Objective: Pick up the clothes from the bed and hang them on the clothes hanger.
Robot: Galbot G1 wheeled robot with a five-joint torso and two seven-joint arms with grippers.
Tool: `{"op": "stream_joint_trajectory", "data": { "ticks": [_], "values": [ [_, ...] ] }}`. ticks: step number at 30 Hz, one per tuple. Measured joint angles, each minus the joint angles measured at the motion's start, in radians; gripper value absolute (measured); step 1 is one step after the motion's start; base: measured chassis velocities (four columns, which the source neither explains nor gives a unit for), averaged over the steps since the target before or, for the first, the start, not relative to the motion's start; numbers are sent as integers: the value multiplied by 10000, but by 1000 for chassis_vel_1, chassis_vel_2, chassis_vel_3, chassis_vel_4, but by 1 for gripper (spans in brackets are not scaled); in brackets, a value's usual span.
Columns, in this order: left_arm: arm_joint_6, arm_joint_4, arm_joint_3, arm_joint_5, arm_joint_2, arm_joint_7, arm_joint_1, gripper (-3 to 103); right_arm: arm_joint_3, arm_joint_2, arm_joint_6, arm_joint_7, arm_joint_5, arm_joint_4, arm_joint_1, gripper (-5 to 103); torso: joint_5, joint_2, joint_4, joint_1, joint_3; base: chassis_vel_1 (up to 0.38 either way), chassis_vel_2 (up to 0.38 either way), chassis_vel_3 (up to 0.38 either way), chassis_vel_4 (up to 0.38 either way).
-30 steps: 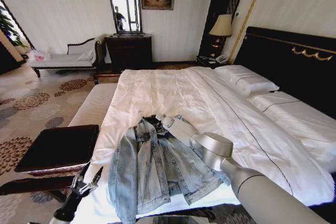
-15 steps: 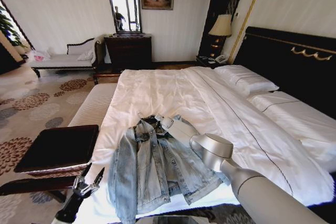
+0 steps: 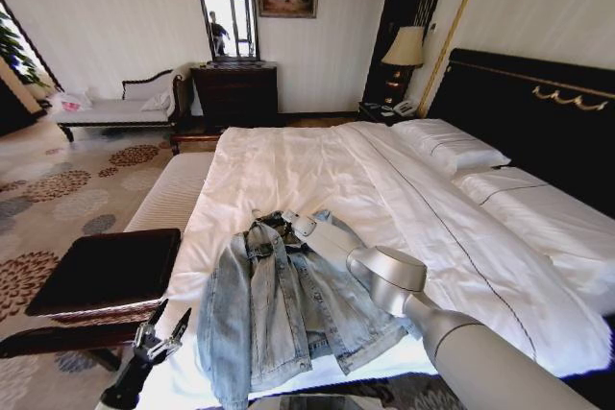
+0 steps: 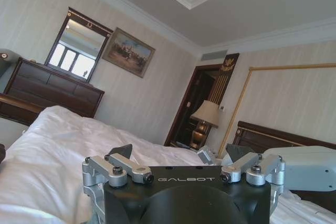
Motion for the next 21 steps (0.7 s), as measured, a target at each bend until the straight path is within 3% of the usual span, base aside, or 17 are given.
{"op": "stream_joint_trajectory", "data": {
  "ticks": [6, 13, 21],
  "values": [
    [1, -8, 13, -10, 12, 0, -7, 100, -2, 1, 60, 182, -34, 134, -9, 3, 0, 0, -1, 1, 0, 0, 0, 0, 0],
    [0, -32, 15, -20, -66, 0, -8, 100, 196, -1, 262, 912, -201, 1092, -117, 3, 0, -1, -3, 1, 0, 0, 0, 0, 0],
    [22, -56, 84, 45, -105, -1, -15, 100, 164, -1, 162, 1061, -166, 1610, -189, 3, -1, 0, -3, 1, -1, 0, 0, 0, 0]
  ]
}}
